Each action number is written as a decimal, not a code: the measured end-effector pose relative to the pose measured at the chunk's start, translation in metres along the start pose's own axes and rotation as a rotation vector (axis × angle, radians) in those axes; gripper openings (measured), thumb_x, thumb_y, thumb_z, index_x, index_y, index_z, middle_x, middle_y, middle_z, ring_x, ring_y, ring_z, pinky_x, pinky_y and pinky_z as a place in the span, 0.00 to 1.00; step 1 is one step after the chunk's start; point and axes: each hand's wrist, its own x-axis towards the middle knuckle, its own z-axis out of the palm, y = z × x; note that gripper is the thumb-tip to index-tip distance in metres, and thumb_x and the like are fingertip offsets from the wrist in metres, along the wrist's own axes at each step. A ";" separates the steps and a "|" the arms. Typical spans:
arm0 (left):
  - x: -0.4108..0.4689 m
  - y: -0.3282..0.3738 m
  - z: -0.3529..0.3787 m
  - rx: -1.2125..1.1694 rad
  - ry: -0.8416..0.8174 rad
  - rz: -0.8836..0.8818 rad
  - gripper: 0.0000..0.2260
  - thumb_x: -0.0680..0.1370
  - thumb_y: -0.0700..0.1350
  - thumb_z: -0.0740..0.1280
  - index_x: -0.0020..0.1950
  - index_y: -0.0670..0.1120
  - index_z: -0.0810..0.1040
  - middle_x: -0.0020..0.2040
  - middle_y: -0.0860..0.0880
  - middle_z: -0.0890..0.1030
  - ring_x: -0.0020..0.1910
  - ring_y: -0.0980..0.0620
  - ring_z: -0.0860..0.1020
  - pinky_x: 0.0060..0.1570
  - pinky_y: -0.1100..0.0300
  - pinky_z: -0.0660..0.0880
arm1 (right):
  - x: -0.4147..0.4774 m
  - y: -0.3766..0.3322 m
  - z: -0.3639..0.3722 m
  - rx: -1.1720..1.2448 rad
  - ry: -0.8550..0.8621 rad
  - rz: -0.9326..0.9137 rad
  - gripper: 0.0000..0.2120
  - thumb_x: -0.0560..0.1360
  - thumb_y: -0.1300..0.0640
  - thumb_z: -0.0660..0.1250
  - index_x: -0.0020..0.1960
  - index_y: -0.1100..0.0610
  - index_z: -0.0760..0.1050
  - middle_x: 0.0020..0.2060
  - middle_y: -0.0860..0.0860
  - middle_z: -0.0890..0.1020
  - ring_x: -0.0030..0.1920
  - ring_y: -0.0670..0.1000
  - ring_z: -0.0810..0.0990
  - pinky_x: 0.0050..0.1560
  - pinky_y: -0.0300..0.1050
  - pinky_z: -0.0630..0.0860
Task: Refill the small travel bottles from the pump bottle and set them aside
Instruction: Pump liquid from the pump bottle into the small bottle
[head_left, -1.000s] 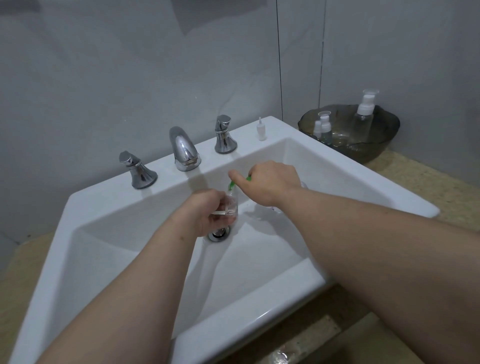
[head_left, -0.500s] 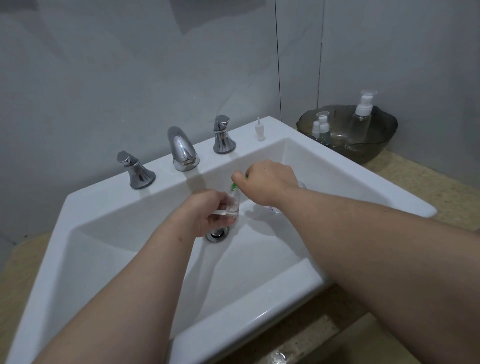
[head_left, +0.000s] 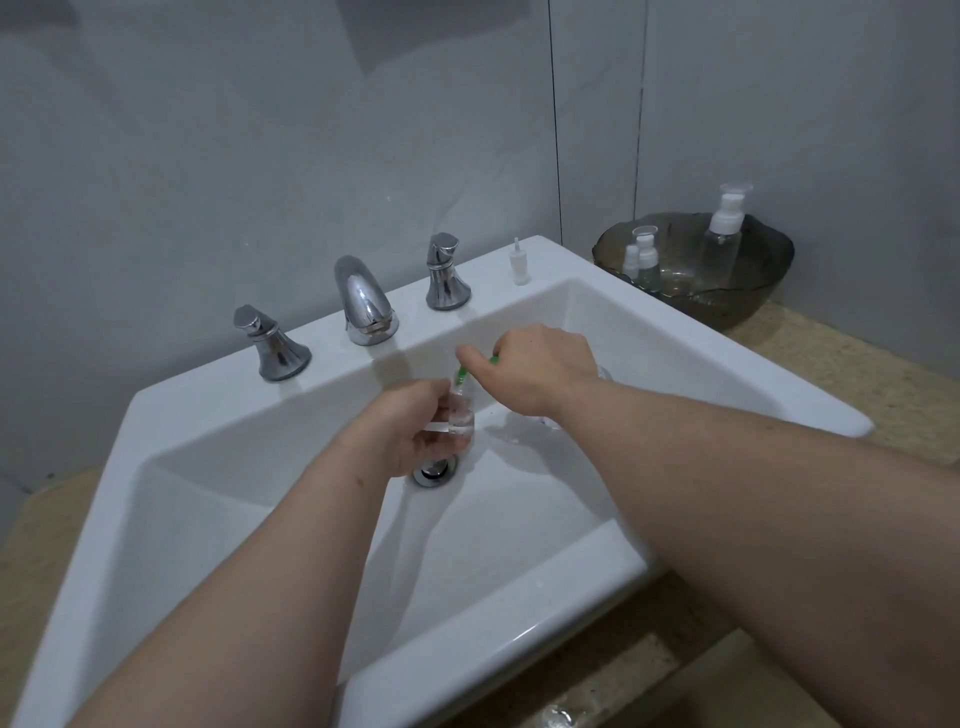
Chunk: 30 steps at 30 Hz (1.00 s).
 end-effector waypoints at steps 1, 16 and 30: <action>0.000 0.000 0.000 -0.007 0.002 -0.001 0.14 0.85 0.49 0.62 0.53 0.39 0.80 0.43 0.43 0.80 0.39 0.44 0.80 0.36 0.54 0.84 | 0.000 0.000 0.000 -0.006 0.001 0.004 0.33 0.79 0.30 0.49 0.35 0.54 0.74 0.34 0.50 0.77 0.36 0.54 0.75 0.41 0.49 0.67; 0.002 -0.001 0.001 0.024 -0.010 0.013 0.14 0.85 0.50 0.63 0.58 0.39 0.80 0.47 0.42 0.81 0.44 0.43 0.81 0.35 0.54 0.83 | 0.001 -0.003 -0.003 0.033 -0.049 0.007 0.25 0.80 0.39 0.51 0.32 0.54 0.70 0.33 0.51 0.75 0.34 0.50 0.71 0.36 0.46 0.64; -0.007 0.005 0.001 0.019 -0.050 0.029 0.16 0.85 0.50 0.63 0.55 0.38 0.82 0.43 0.43 0.80 0.39 0.46 0.77 0.34 0.57 0.80 | 0.000 0.002 -0.003 0.041 -0.028 0.030 0.35 0.78 0.26 0.45 0.35 0.52 0.73 0.36 0.50 0.79 0.41 0.56 0.77 0.43 0.50 0.68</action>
